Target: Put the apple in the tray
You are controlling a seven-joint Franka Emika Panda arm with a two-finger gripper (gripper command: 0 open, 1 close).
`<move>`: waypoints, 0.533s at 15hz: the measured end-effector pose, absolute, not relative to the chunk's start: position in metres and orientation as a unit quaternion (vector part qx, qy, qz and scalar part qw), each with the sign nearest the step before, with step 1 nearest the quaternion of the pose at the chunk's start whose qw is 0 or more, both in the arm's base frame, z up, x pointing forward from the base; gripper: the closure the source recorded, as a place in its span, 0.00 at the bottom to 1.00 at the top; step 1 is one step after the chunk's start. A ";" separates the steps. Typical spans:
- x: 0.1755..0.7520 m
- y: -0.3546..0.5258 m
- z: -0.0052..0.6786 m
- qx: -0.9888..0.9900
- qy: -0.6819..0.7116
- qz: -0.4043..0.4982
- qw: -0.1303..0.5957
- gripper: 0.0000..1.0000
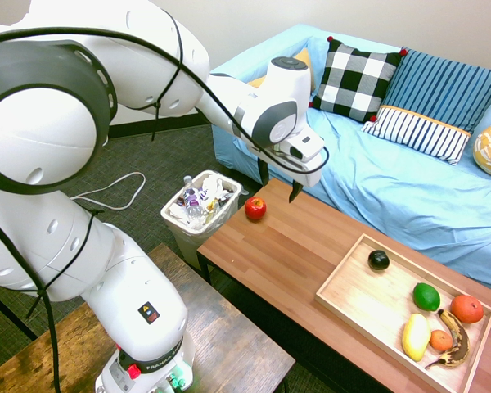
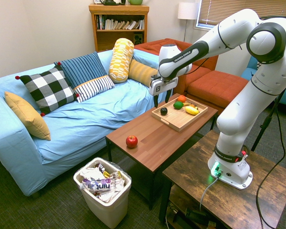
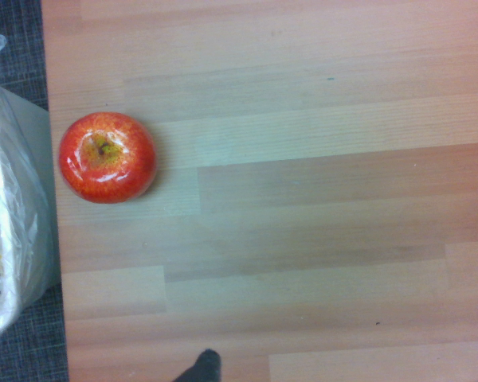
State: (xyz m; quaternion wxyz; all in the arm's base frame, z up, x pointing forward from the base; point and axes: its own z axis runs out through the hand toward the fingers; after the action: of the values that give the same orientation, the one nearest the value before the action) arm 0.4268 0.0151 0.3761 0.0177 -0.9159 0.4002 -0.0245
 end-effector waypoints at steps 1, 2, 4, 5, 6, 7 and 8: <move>0.428 0.015 0.376 -0.916 0.400 -0.024 0.018 0.00; 0.429 0.016 0.375 -0.916 0.399 -0.025 0.018 0.00; 0.440 0.028 0.367 -0.918 0.395 -0.035 0.022 0.00; 0.450 0.041 0.358 -0.917 0.396 -0.040 0.025 0.00; 0.461 0.056 0.346 -0.916 0.398 -0.043 0.026 0.00; 0.474 0.069 0.334 -0.915 0.399 -0.043 0.026 0.00; 0.487 0.081 0.322 -0.915 0.401 -0.043 0.023 0.00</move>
State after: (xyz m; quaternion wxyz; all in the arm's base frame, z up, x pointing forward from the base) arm 0.4866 0.0811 0.3217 0.0235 -0.9149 0.4008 -0.0428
